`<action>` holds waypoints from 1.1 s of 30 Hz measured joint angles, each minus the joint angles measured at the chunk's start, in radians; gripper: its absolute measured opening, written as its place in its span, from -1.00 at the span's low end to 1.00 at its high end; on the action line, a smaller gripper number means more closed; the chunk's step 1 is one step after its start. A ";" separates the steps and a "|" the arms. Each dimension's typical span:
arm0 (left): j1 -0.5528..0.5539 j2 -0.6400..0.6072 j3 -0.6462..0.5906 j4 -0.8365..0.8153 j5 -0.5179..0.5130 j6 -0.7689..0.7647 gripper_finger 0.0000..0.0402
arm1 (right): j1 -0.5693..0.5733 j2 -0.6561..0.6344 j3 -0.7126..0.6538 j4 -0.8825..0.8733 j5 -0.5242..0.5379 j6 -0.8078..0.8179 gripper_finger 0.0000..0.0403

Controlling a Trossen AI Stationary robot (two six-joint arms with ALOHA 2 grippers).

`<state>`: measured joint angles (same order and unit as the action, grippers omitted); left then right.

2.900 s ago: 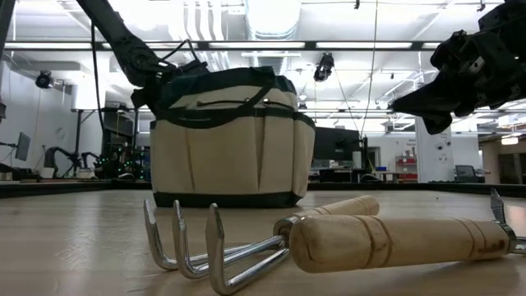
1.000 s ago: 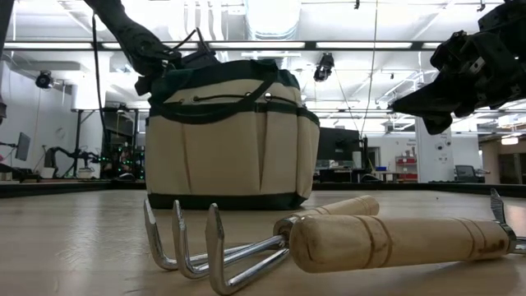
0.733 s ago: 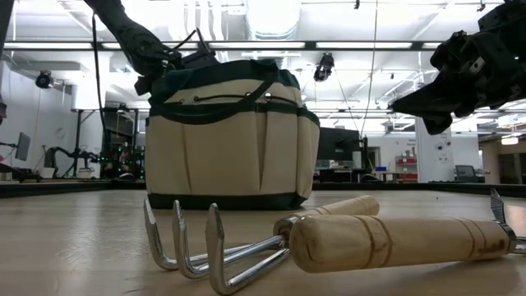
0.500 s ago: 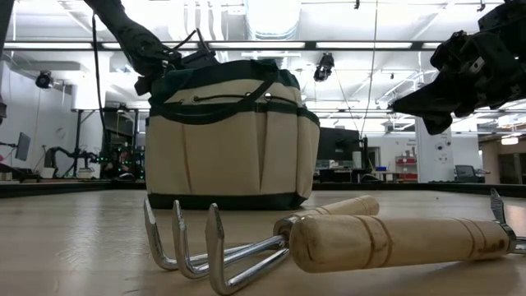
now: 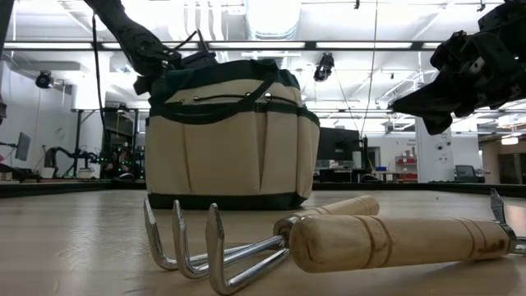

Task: Pick & Place Garden tools in Gardening bag
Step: Put the green shear scissors into the gardening bag

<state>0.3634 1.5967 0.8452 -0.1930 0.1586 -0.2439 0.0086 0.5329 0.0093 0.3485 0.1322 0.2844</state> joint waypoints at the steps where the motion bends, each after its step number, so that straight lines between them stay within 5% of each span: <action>1: 0.000 0.000 0.000 -0.013 -0.023 -0.001 0.04 | 0.000 0.000 0.000 0.000 0.000 0.000 -0.83; 33: 0.003 0.024 -0.002 -0.020 -0.205 0.051 0.04 | 0.000 0.000 0.000 0.000 0.000 -0.003 -0.83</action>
<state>0.3663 1.6211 0.8436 -0.2129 -0.0468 -0.1927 0.0082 0.5331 0.0093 0.3485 0.1326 0.2810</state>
